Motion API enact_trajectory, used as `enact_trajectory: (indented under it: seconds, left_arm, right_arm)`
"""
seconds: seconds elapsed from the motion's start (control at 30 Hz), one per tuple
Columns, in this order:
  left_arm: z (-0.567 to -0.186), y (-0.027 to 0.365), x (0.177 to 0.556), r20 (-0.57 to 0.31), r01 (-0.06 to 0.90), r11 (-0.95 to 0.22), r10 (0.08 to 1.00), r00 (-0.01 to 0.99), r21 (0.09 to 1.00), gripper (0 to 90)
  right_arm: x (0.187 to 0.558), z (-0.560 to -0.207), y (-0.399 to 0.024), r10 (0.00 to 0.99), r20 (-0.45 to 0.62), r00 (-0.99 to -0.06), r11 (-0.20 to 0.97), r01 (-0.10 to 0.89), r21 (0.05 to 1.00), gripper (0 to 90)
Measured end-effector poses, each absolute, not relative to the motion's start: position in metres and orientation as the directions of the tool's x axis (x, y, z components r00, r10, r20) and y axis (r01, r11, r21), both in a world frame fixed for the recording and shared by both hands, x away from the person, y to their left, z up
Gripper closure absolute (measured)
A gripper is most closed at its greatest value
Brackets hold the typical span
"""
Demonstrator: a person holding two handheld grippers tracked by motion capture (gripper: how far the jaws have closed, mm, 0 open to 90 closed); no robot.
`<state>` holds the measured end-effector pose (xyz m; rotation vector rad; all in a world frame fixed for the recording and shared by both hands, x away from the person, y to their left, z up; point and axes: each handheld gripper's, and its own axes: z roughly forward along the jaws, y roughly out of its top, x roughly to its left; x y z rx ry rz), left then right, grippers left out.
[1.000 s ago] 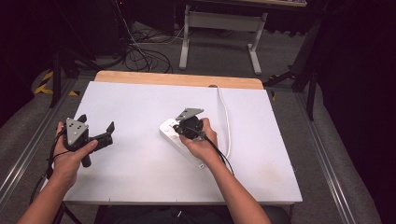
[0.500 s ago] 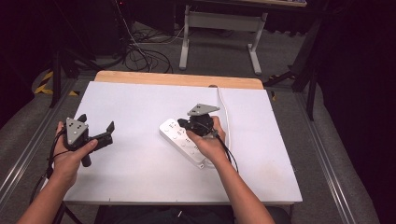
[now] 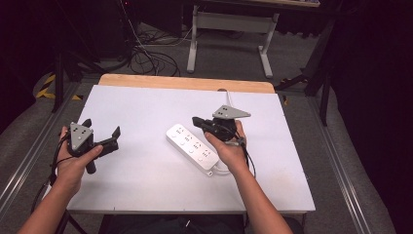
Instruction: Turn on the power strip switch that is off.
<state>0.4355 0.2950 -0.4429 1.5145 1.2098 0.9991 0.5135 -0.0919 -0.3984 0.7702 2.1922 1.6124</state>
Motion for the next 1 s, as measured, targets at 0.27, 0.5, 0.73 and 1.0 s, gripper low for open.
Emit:
enact_trajectory:
  seconds: [0.27, 0.5, 0.73, 1.0]
  left_arm:
    - [-0.442, 0.295, 0.435, 0.046, 0.227, -0.09, 0.981, 0.189, 0.97, 5.7]
    - [-0.442, 0.294, 0.436, 0.044, 0.23, -0.088, 0.98, 0.192, 0.969, 5.7]
    - [-0.442, 0.295, 0.435, 0.045, 0.228, -0.089, 0.981, 0.188, 0.97, 5.7]
    - [-0.442, 0.294, 0.435, 0.047, 0.228, -0.091, 0.981, 0.189, 0.969, 5.7]
  right_arm:
    - [0.503, -0.395, -0.114, 0.588, 0.084, -0.805, 0.123, 0.191, 0.974, 90.0]
    - [0.491, -0.398, -0.136, 0.614, 0.084, -0.785, 0.076, 0.165, 0.983, 90.0]
    - [0.483, -0.403, -0.168, 0.666, 0.074, -0.742, 0.052, 0.145, 0.988, 90.0]
    - [0.477, -0.408, -0.189, 0.691, 0.085, -0.718, 0.031, 0.148, 0.989, 87.2]
